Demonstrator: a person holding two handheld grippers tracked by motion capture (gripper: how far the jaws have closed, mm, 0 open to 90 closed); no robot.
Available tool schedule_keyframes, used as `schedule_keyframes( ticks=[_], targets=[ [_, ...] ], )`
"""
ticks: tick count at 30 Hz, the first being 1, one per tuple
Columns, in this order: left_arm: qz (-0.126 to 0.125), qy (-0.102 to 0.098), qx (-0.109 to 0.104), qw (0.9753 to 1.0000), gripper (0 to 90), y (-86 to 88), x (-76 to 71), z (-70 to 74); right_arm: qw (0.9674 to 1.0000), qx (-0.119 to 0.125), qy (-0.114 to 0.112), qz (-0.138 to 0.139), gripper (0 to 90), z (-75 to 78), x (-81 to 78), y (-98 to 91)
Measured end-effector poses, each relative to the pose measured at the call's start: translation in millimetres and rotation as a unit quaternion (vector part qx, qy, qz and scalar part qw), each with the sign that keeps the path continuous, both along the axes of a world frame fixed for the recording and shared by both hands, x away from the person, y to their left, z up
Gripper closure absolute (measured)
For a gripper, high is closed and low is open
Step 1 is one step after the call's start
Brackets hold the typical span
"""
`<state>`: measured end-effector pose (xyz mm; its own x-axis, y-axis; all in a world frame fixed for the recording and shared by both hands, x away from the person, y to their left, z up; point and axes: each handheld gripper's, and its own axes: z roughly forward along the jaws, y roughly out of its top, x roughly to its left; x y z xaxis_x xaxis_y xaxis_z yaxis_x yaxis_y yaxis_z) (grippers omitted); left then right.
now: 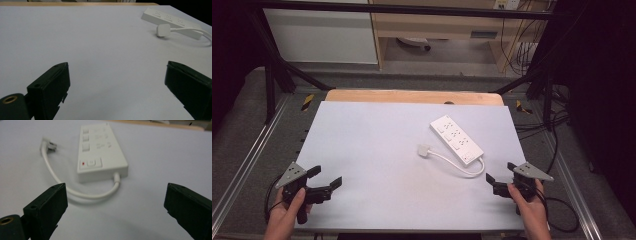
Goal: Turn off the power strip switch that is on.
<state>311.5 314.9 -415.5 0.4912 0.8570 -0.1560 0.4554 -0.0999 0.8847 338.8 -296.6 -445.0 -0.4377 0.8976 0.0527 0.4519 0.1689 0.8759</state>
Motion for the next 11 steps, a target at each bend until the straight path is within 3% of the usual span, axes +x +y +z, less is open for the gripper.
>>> schedule_keyframes(
  ticks=[3,4,8,11],
  targets=[
    [0.0,0.0,0.0,1.0,6.0,-0.1,0.1,0.0,0.9997,-0.016,0.019,0.003,5.0,-4.6,3.1,4.6],
    [0.0,0.0,0.0,1.0,6.0,0.1,0.0,0.1,0.9989,-0.023,0.042,0.002,4.3,-7.9,5.4,7.5],
    [0.001,0.001,0.0,1.0,6.1,0.6,0.4,-0.4,0.9972,-0.034,0.066,0.008,4.6,-10.6,5.9,8.8],
    [0.001,0.002,0.001,1.0,6.0,0.0,0.7,-0.6,0.9977,-0.035,0.054,-0.019,4.7,-6.7,4.8,1.1]
  ],
)
